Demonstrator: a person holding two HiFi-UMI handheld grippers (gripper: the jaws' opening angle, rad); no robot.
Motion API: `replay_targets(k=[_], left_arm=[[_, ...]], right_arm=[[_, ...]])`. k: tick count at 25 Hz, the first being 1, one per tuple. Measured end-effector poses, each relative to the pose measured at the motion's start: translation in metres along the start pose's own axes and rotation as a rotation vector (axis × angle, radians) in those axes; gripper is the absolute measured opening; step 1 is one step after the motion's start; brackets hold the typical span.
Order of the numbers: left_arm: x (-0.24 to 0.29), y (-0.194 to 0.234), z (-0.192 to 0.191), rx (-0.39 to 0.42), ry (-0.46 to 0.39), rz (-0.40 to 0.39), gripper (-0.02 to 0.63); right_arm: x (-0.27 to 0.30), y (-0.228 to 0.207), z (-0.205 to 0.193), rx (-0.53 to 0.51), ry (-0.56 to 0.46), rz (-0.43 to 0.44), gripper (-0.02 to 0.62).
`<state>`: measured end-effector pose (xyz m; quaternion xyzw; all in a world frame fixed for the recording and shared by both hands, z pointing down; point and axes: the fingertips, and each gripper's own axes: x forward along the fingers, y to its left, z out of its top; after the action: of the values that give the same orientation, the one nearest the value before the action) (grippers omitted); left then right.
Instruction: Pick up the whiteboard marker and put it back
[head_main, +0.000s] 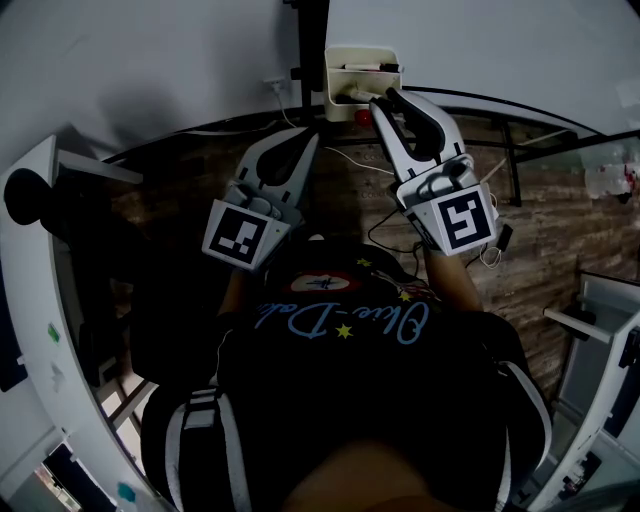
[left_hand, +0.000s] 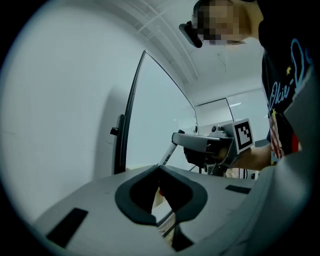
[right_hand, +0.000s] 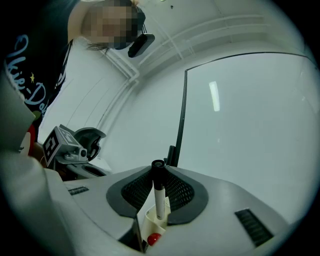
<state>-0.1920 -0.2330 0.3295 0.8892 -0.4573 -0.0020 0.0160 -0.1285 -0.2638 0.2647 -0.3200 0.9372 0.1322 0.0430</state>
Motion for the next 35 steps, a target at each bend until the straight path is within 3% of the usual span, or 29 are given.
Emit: replay_targets(k=[35], left_arm=[[0.014,-0.011,-0.002,0.02,0.022,-0.007,-0.008]], right_arm=[[-0.012,-0.009,0.004,-0.005,-0.003,0.002,0.088]])
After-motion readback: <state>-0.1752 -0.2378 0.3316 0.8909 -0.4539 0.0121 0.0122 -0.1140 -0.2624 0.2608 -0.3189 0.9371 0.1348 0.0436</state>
